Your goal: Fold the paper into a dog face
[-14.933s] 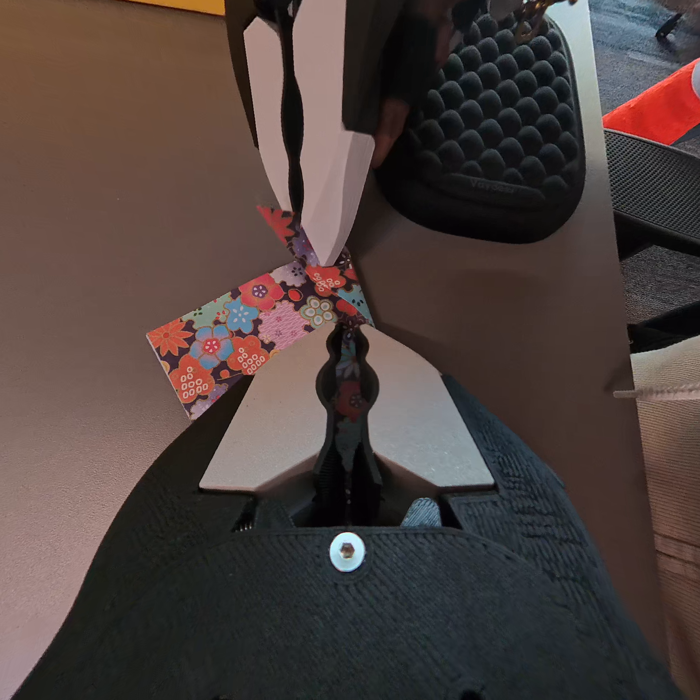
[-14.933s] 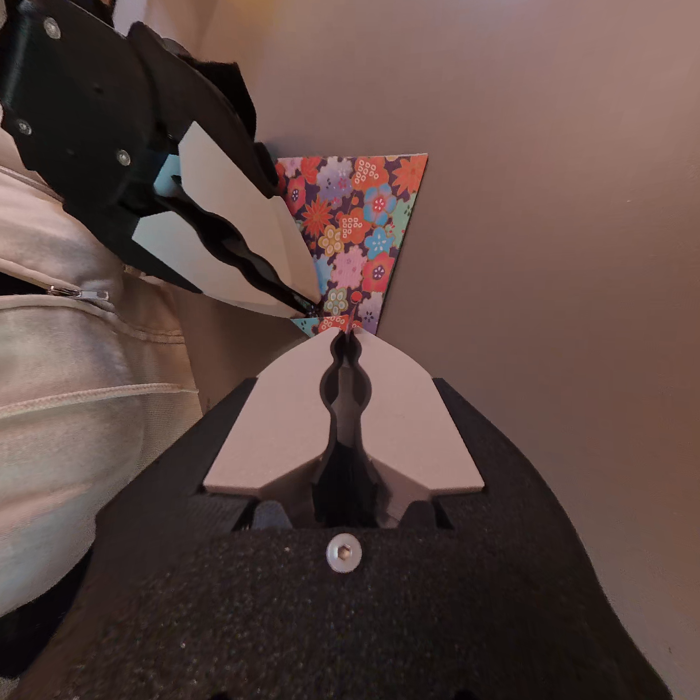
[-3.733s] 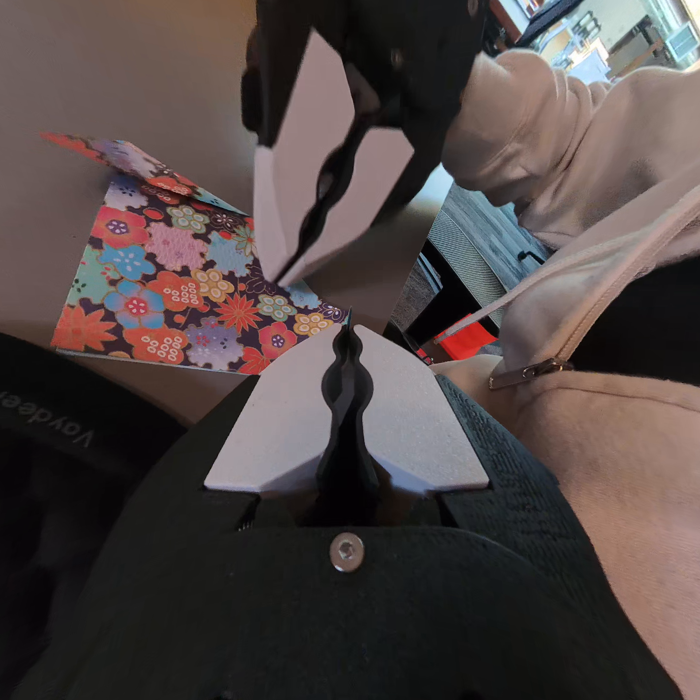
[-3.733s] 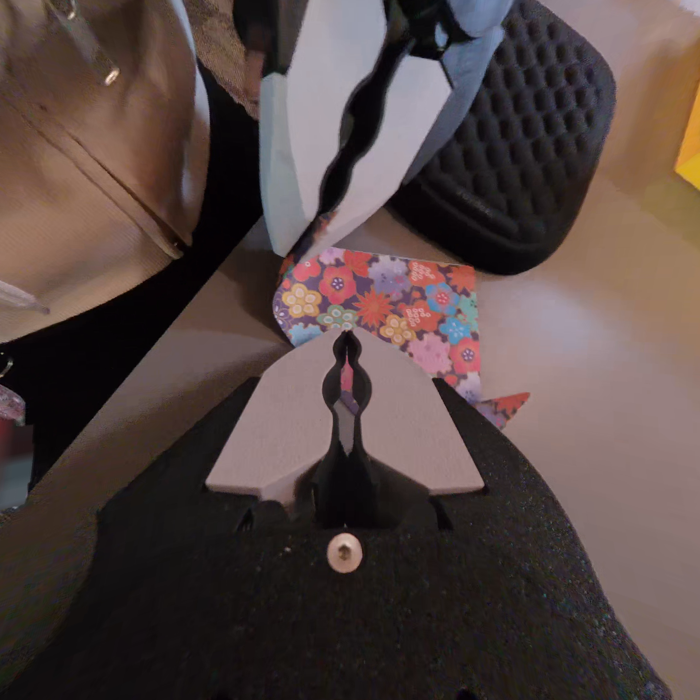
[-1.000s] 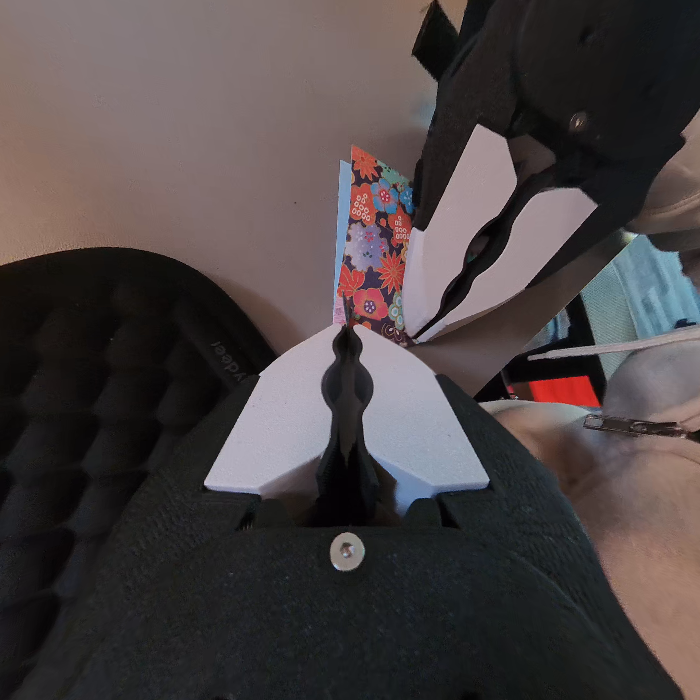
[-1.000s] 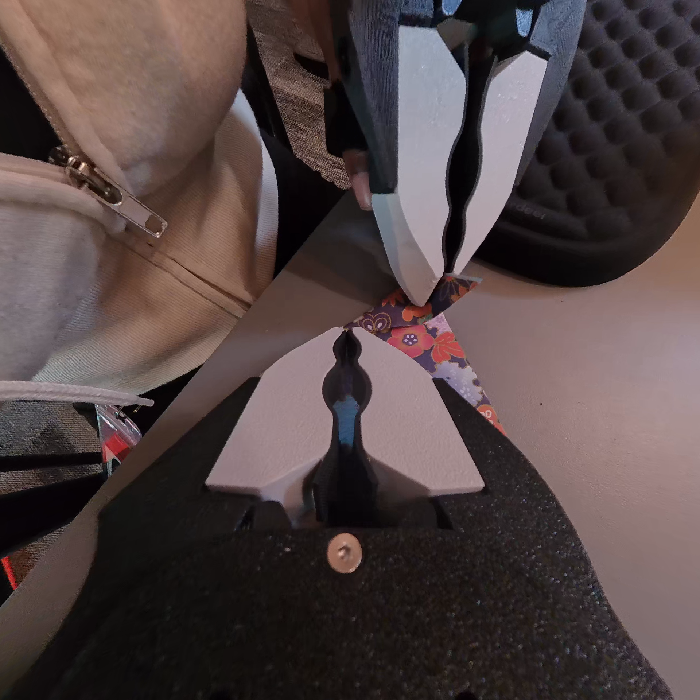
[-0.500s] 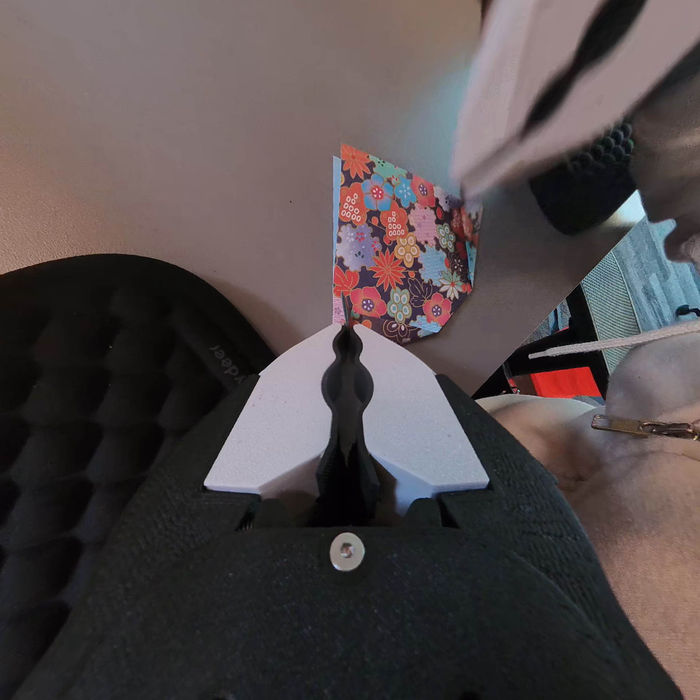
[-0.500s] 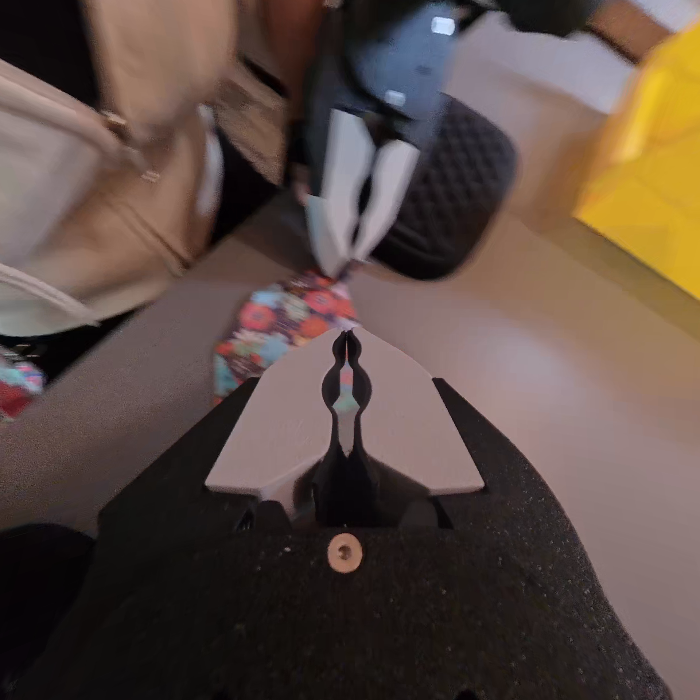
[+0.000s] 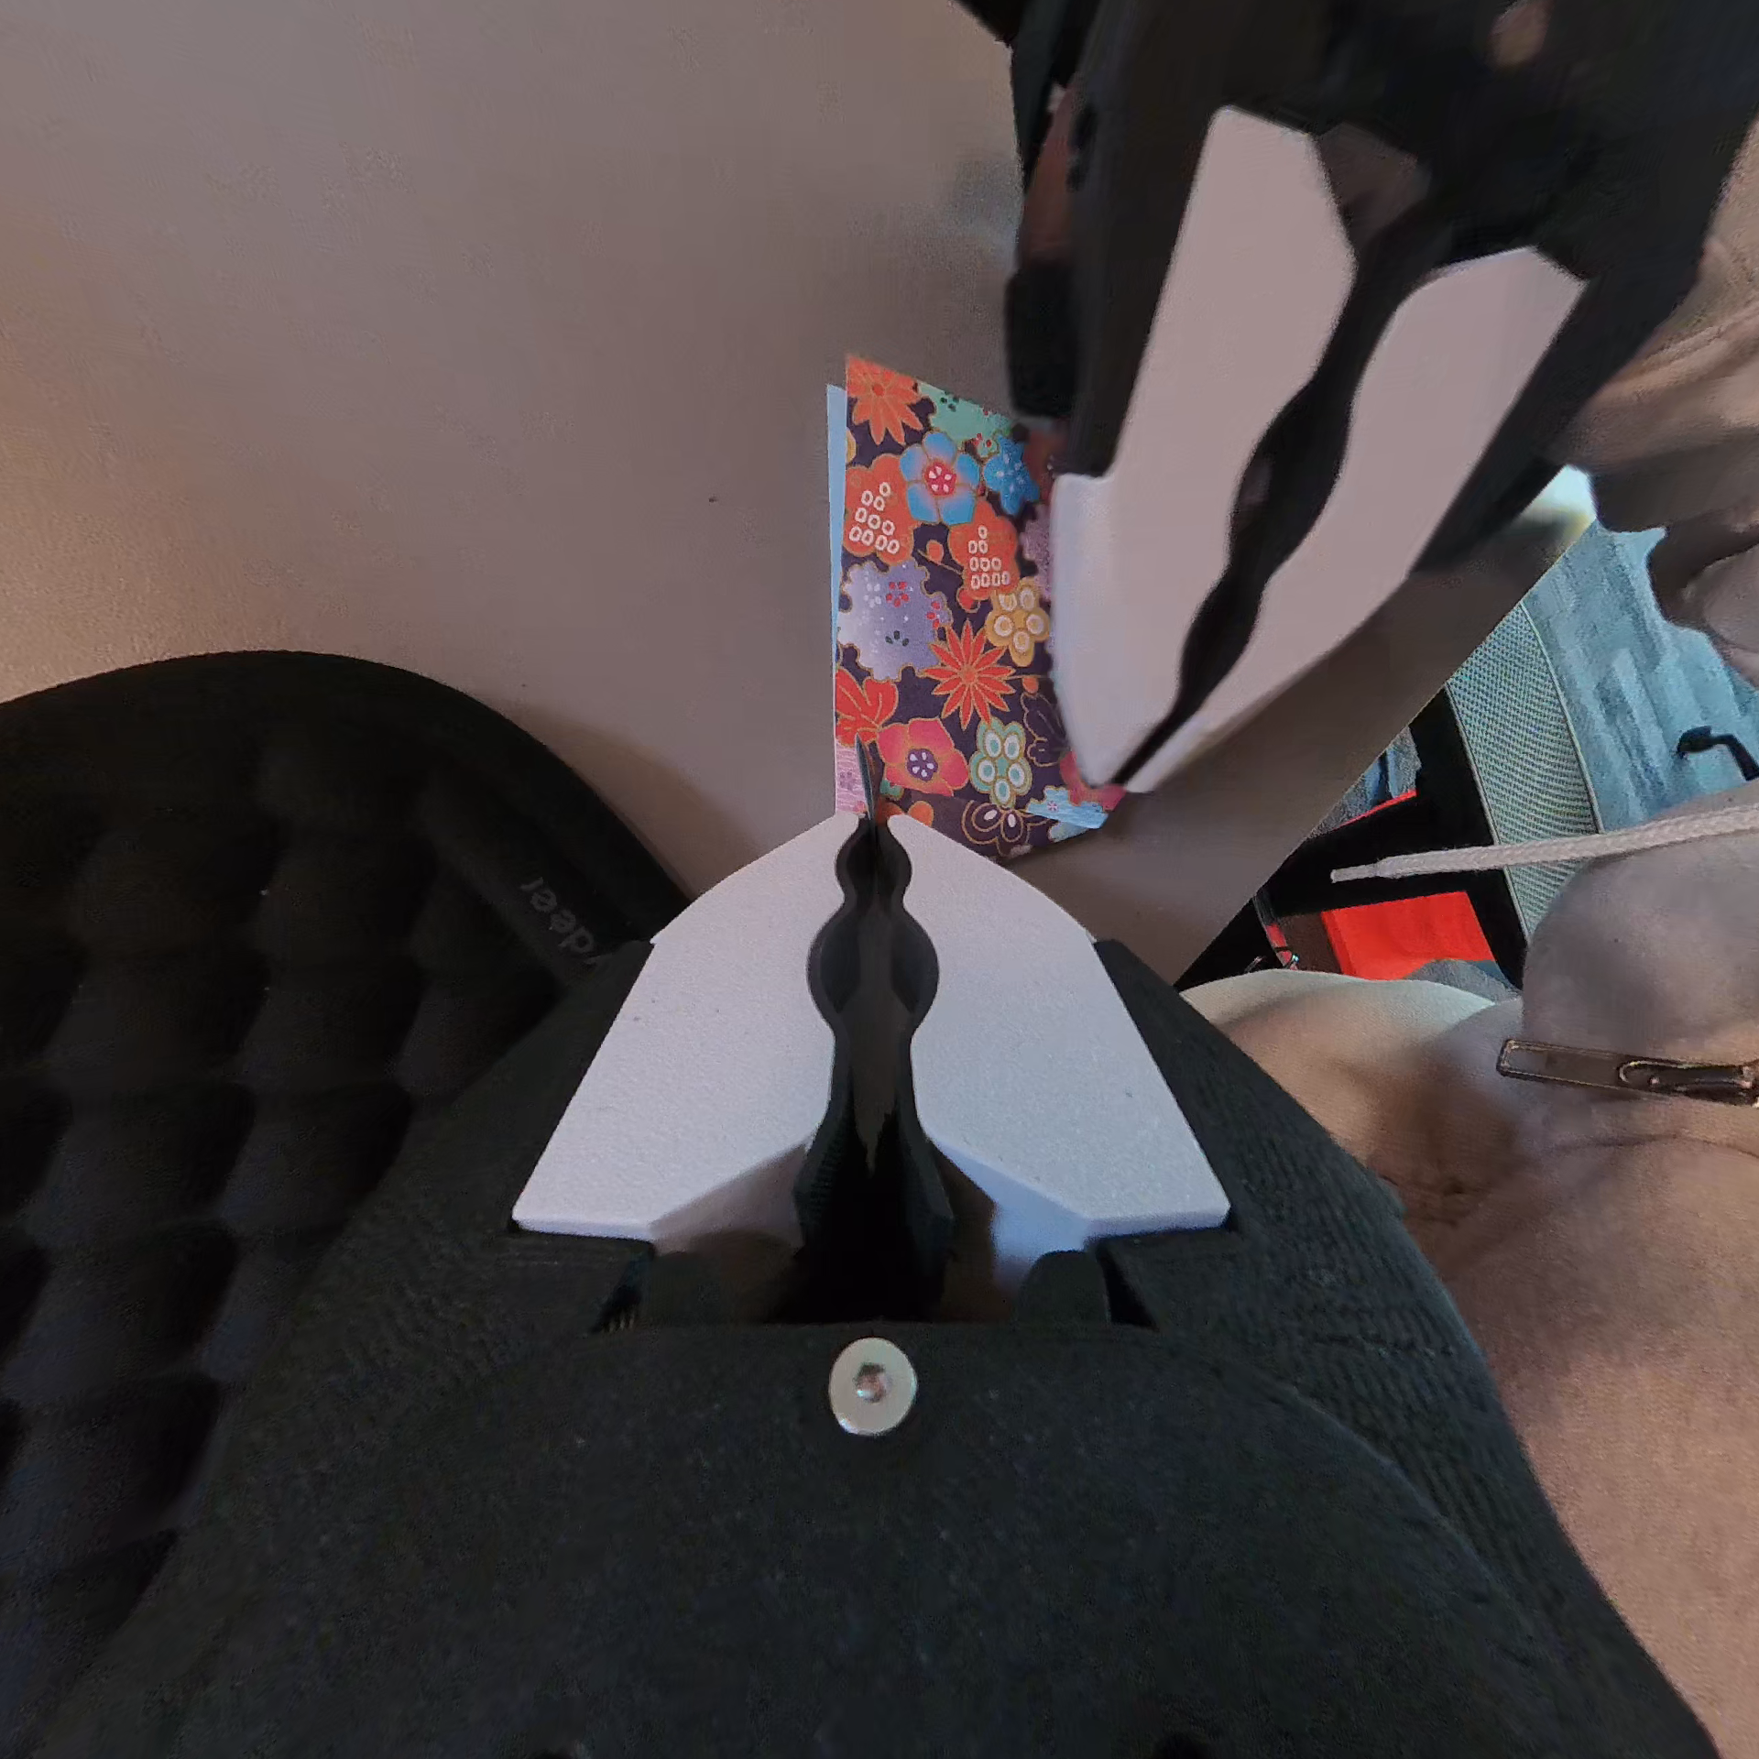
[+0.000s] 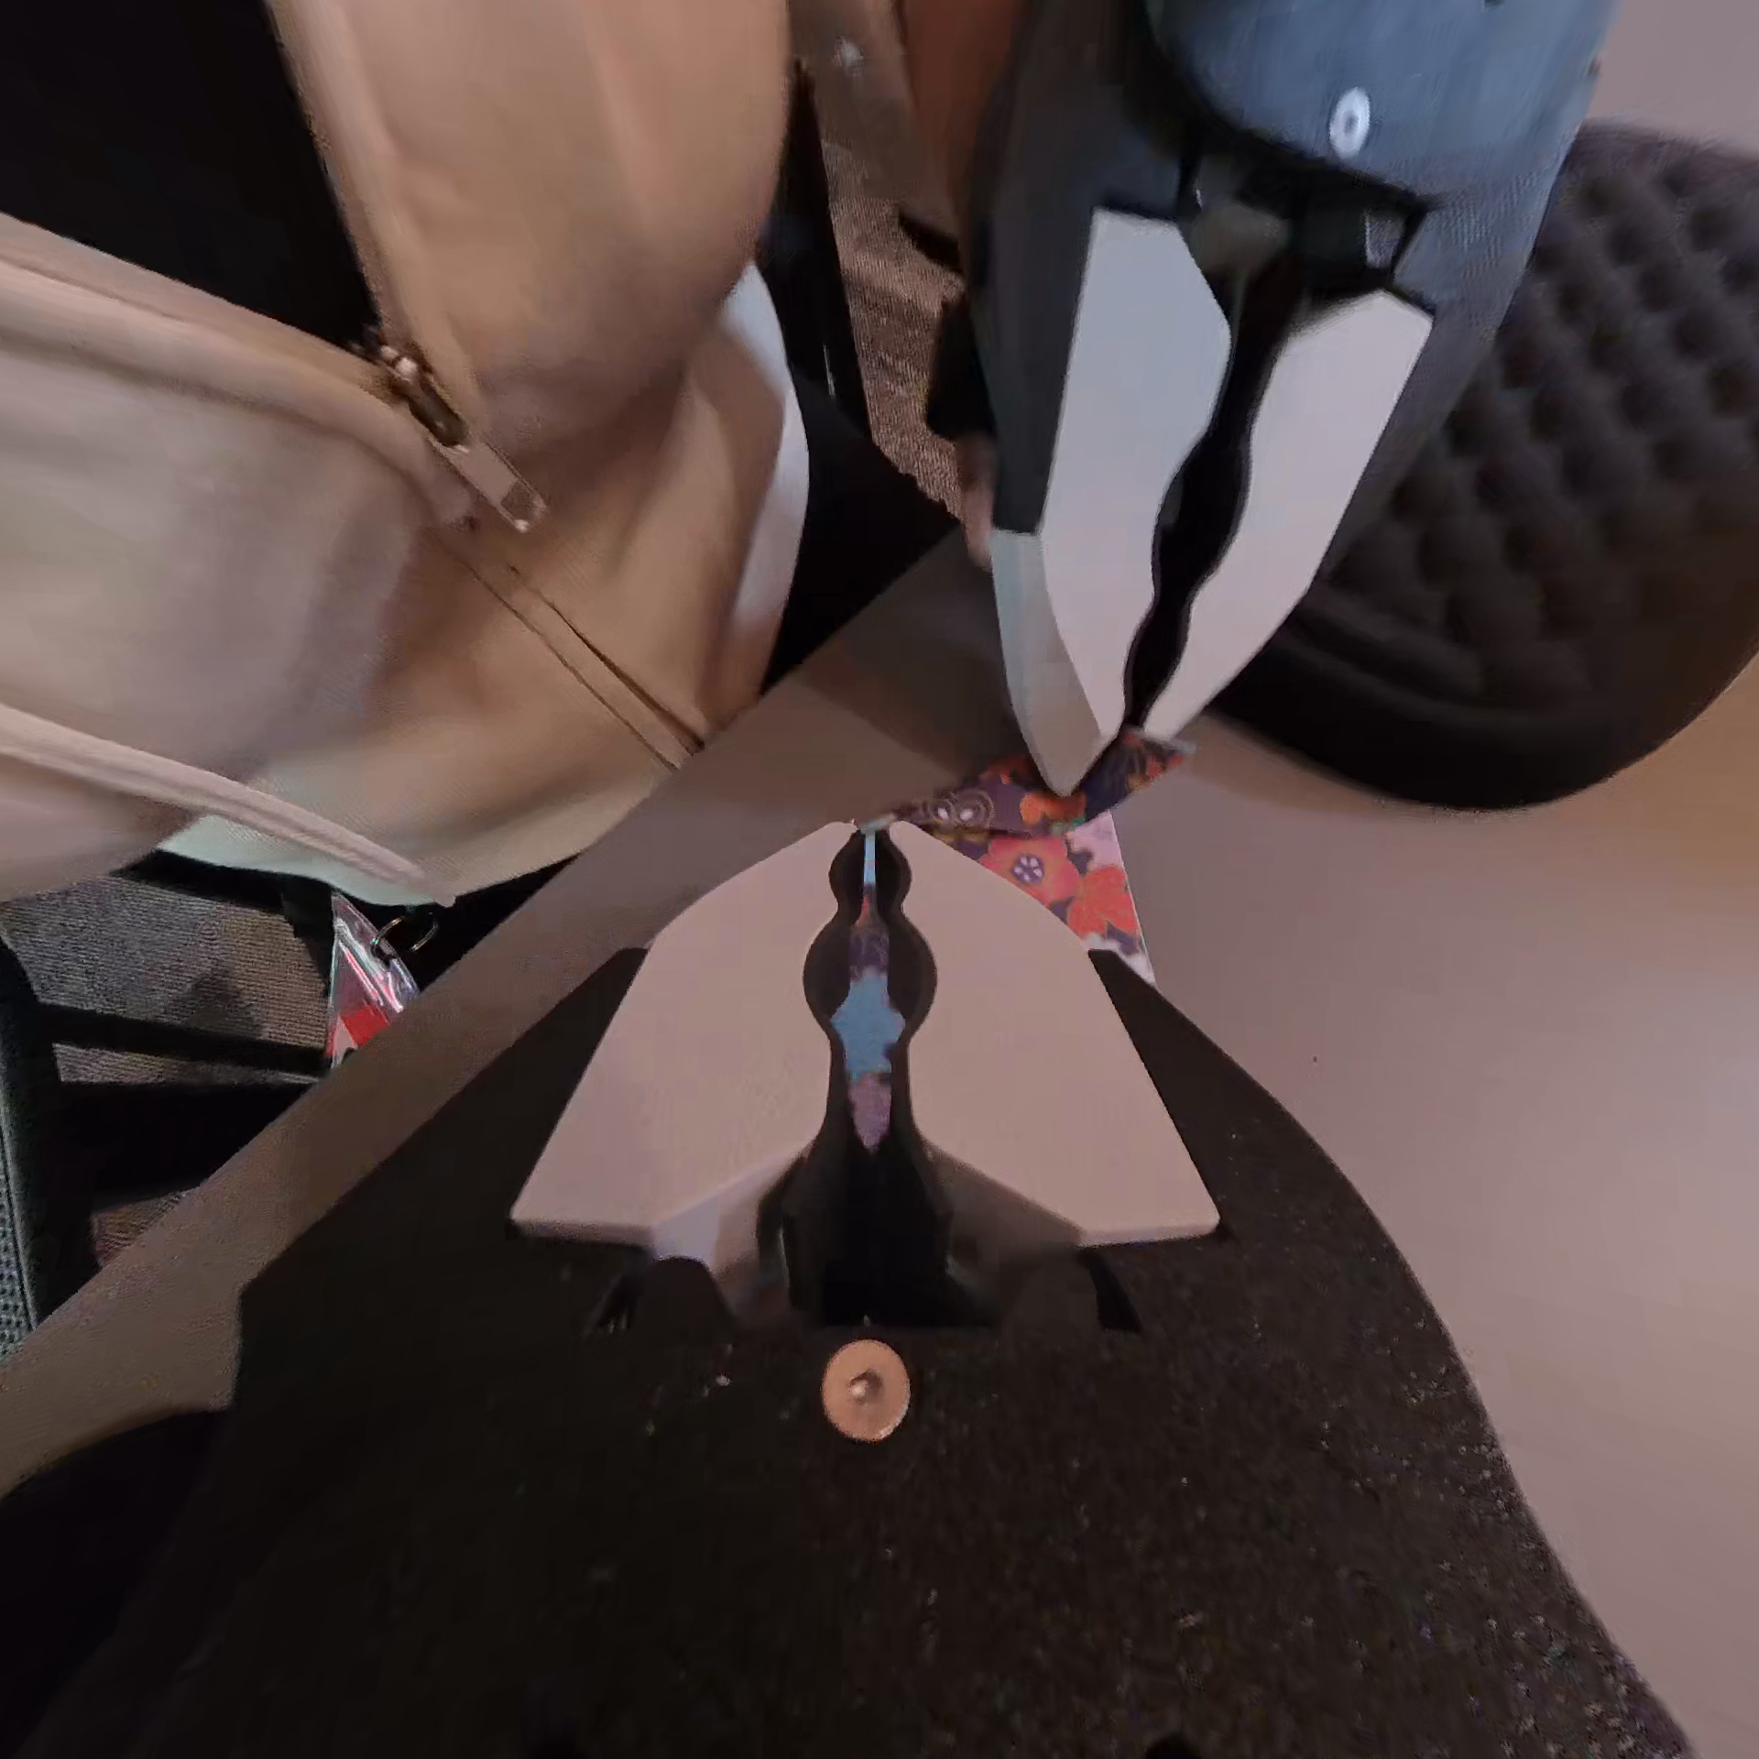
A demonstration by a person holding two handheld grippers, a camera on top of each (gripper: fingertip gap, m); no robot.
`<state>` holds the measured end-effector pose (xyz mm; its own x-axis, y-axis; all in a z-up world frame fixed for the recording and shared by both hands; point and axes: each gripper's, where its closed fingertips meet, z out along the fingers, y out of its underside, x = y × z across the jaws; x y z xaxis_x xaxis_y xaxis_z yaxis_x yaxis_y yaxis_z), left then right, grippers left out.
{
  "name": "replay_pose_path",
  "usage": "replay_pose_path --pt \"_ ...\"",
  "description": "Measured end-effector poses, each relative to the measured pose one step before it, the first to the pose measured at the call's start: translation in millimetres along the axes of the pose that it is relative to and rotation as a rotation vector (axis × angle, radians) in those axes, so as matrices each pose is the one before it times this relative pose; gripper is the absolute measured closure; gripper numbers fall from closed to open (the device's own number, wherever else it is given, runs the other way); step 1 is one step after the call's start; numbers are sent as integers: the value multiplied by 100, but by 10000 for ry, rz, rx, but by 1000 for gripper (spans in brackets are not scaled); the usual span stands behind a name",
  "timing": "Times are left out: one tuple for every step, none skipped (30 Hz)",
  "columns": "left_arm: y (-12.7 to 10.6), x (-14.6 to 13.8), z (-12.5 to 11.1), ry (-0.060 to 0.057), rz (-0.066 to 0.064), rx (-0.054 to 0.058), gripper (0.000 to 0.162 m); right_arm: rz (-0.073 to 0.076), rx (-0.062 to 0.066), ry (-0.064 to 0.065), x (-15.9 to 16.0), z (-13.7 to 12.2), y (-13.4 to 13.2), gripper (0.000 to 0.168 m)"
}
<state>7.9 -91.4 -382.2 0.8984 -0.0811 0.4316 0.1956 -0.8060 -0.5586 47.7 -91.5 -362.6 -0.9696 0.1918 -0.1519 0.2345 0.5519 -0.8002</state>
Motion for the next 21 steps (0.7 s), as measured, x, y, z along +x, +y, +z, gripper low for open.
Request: replay_pose_path --pt "63 119 3 64 49 -78 161 194 122 -24 255 -56 99 167" --pt "64 147 -17 79 109 -97 161 241 283 -22 255 -157 -55 167" --pt "-61 191 -47 102 164 -30 161 319 89 -111 109 -131 190 168" --pt "-319 214 -110 130 235 118 162 315 -351 -93 157 19 615 168" --pt "-488 94 -162 78 248 168 162 132 -656 -176 -44 226 976 168" --pt "-429 -133 -148 -37 144 48 162 10 -86 -329 -321 160 17 168" --pt "-293 -133 -61 -7 170 -74 162 -33 -108 -143 -84 95 76 168" --pt "-127 -118 90 2 208 -149 162 -28 -19 -61 -11 23 -25 168" --pt "16 -84 239 -2 219 -169 162 30 -5 -39 -16 12 12 168" --pt "70 -94 284 -35 253 -132 161 -3 -2 -8 -10 6 -3 168" --pt "69 -142 233 -55 190 -101 161 -54 -13 9 -38 14 7 168" --pt "-64 -30 100 63 66 -20 161 -58 -13 9 -44 15 10 168" --pt "-367 99 -53 171 59 181 161 -50 -10 9 -22 15 -5 168" --pt "-485 184 -114 238 119 265 162 -30 -7 5 1 14 -10 168" --pt "-411 255 -82 281 96 198 162 20 0 -22 -12 4 -2 168" --pt "-278 189 -1 240 49 101 161 37 0 -39 -4 1 -3 168" --pt "-21 -59 99 81 -3 -58 161 10 -4 -25 1 1 -1 168" --pt "250 -271 186 -81 -6 -235 161 -14 -6 -11 -5 3 2 168" --pt "305 -215 261 -106 41 -283 161 -38 -11 -11 -24 19 -7 168" --pt "88 -22 222 -43 118 -167 161 -76 -33 -72 -131 68 4 168" --pt "-76 91 132 19 202 -62 161 -71 -33 -56 -107 62 -7 168"
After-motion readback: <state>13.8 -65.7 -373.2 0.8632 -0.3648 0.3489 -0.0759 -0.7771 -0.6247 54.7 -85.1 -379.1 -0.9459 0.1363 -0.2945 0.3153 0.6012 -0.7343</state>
